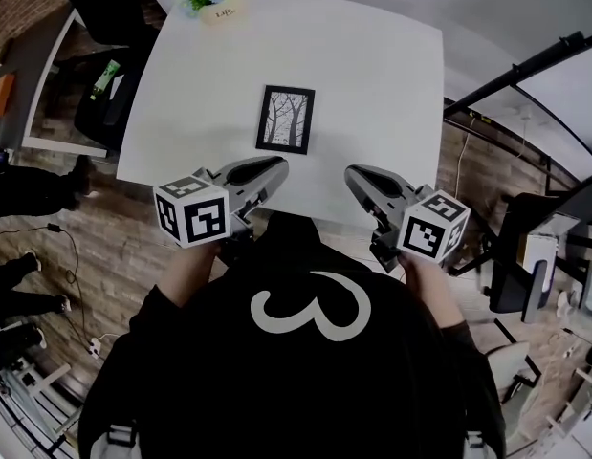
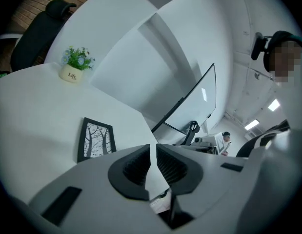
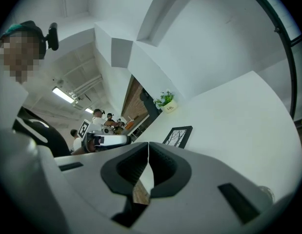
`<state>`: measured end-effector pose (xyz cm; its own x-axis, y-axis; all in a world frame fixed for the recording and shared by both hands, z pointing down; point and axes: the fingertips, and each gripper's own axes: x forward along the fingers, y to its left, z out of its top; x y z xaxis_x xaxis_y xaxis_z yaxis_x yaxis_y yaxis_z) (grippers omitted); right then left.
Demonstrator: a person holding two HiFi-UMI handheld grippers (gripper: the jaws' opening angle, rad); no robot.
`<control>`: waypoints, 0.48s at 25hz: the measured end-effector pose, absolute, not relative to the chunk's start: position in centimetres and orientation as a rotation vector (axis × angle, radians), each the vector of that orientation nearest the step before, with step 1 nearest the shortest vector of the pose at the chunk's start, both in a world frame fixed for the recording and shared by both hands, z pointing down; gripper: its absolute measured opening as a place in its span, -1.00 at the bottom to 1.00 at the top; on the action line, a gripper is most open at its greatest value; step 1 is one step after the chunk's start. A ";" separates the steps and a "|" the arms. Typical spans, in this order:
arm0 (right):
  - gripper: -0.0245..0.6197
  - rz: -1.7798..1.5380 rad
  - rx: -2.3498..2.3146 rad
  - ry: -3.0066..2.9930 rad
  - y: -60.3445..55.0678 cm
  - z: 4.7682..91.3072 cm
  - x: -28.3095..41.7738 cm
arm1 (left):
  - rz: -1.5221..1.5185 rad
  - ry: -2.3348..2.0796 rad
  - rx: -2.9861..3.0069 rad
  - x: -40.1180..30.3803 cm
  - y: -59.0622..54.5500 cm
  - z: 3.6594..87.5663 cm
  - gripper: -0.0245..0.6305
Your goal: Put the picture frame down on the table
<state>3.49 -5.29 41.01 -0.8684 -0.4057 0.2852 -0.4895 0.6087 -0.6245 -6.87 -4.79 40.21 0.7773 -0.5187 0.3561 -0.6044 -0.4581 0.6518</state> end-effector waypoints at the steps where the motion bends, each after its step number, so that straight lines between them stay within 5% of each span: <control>1: -0.85 1.094 0.746 -2.722 -5.1 40.7 3.4 | 0.136 -0.817 2.173 -6.5 -4.4 39.8 -0.78; 12: -0.85 1.196 0.591 -2.888 -3.4 36.3 2.3 | 0.054 -0.741 2.239 -4.8 -1.7 36.4 -0.88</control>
